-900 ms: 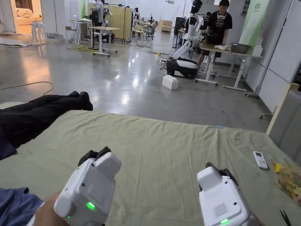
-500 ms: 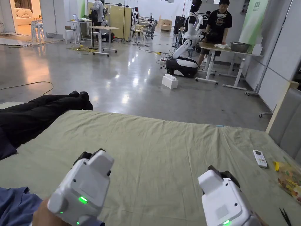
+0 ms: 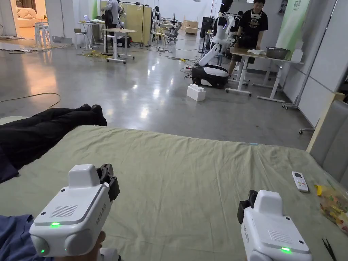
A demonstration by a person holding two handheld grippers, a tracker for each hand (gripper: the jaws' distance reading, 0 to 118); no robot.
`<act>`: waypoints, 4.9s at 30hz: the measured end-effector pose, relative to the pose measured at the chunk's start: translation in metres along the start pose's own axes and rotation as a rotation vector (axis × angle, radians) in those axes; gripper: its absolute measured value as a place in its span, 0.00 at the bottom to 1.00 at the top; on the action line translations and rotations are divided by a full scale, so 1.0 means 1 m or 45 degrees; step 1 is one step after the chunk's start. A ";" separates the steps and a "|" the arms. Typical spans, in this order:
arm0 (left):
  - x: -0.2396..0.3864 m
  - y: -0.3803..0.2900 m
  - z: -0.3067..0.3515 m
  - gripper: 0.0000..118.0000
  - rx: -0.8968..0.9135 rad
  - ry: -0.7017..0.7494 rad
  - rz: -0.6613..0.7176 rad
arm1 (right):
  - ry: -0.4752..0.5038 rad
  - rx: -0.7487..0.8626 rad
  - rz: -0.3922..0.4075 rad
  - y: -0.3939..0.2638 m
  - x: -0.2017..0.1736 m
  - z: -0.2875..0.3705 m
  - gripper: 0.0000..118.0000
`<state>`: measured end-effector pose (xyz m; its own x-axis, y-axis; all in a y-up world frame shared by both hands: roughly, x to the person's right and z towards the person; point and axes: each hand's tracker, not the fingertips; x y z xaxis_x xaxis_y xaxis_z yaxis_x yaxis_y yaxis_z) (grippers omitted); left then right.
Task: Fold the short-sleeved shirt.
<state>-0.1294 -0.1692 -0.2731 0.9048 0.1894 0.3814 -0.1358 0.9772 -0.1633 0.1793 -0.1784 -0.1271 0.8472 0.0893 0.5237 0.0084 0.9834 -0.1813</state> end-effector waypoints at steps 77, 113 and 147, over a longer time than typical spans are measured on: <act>-0.162 0.032 0.031 0.03 -0.341 0.157 -0.094 | 0.221 -0.047 0.186 -0.027 -0.023 0.005 0.01; 0.183 -0.116 0.016 0.16 -0.732 -0.802 -0.275 | -0.025 -0.095 0.105 -0.043 0.100 0.057 0.01; 0.006 -0.007 0.022 0.00 -0.133 0.072 -0.259 | 0.054 0.107 0.039 -0.002 0.036 0.032 0.01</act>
<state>-0.1322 -0.1727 -0.2492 0.9308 -0.0190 0.3649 0.0916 0.9789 -0.1827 0.1923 -0.1725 -0.0812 0.8682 0.1147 0.4829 -0.0610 0.9902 -0.1255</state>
